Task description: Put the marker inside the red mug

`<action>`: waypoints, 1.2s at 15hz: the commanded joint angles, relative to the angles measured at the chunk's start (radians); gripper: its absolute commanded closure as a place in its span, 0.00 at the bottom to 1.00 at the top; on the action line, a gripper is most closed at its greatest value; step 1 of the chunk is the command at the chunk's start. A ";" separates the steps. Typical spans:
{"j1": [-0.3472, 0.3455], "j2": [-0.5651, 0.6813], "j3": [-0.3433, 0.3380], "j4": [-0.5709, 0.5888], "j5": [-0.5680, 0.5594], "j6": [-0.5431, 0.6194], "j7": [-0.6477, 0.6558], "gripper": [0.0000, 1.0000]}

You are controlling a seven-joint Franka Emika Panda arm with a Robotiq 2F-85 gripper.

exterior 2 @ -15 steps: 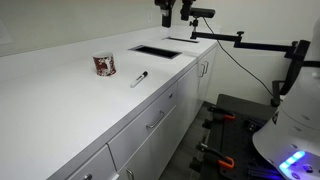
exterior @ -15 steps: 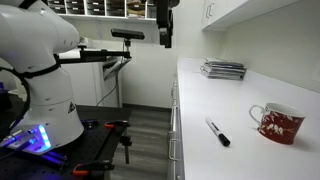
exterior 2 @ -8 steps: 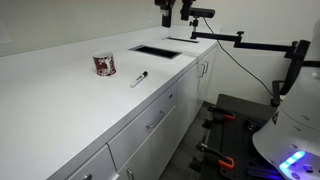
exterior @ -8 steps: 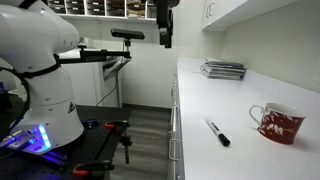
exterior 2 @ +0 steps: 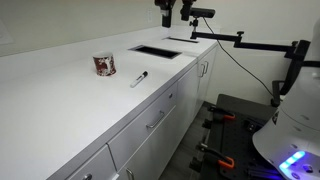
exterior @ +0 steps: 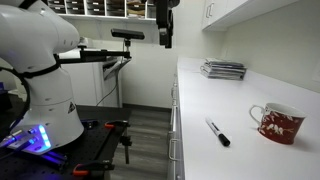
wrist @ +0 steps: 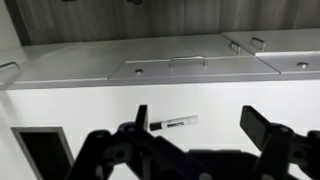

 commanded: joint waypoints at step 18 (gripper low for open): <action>-0.181 0.377 0.036 0.027 -0.019 0.408 0.927 0.00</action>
